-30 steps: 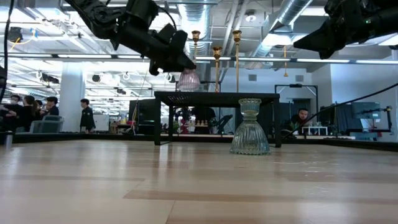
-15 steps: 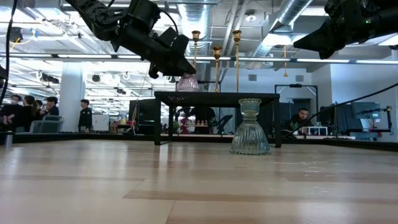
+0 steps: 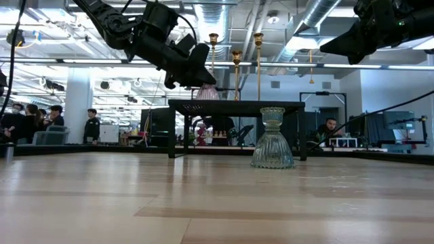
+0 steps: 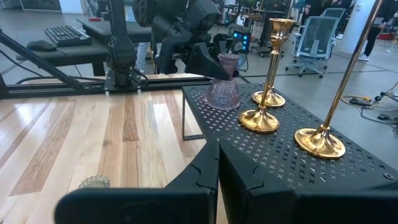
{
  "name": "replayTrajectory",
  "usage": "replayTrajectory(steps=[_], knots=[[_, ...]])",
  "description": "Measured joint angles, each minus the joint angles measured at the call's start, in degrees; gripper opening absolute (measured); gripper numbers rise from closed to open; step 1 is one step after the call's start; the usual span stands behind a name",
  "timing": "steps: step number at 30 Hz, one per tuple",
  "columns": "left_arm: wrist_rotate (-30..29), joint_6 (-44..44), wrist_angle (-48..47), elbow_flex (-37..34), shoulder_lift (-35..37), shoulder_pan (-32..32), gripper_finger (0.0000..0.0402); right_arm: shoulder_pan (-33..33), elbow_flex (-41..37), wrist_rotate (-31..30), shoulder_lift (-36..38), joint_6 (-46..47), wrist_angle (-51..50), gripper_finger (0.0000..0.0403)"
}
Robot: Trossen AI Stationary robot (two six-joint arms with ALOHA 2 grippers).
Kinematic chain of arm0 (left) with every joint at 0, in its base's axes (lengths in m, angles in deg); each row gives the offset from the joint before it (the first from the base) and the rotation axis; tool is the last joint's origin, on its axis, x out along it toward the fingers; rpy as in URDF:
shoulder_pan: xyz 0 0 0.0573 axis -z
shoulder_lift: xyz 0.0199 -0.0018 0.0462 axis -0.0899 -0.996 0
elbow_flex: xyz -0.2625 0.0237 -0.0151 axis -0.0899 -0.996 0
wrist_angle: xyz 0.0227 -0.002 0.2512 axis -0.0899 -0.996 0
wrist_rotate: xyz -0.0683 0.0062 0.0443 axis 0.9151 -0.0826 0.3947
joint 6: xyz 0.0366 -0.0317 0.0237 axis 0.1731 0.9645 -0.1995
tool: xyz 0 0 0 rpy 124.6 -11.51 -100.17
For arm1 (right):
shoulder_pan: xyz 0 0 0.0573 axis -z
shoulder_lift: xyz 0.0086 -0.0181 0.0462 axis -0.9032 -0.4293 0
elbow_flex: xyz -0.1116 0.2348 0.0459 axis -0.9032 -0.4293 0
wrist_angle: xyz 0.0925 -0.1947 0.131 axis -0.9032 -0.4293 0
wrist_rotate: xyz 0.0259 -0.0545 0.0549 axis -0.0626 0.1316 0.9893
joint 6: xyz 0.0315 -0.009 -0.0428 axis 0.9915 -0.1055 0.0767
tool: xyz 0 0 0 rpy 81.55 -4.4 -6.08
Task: Pick & Place candle stick holders
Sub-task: Put the purple glass candle holder on the shelf, then put the green glass candle holder on the shelf
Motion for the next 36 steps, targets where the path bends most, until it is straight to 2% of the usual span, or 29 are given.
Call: replayTrajectory(steps=[15, 28, 36], knots=[[-0.48, 0.07, 0.08, -0.02, -0.04, 0.10, 0.0194, -0.02, 0.00, 0.01, 0.00, -0.02, -0.02, 0.0000], [-0.63, 0.06, 3.49, -0.07, -0.04, 0.10, 0.0280, 0.00, 0.00, -0.01, 0.00, -0.02, -0.23, 0.0000], [0.46, -0.15, 4.48, -0.11, 2.56, 0.20, 0.0313, 0.00, 0.00, -0.01, 0.00, -0.02, -0.43, 0.0000]])
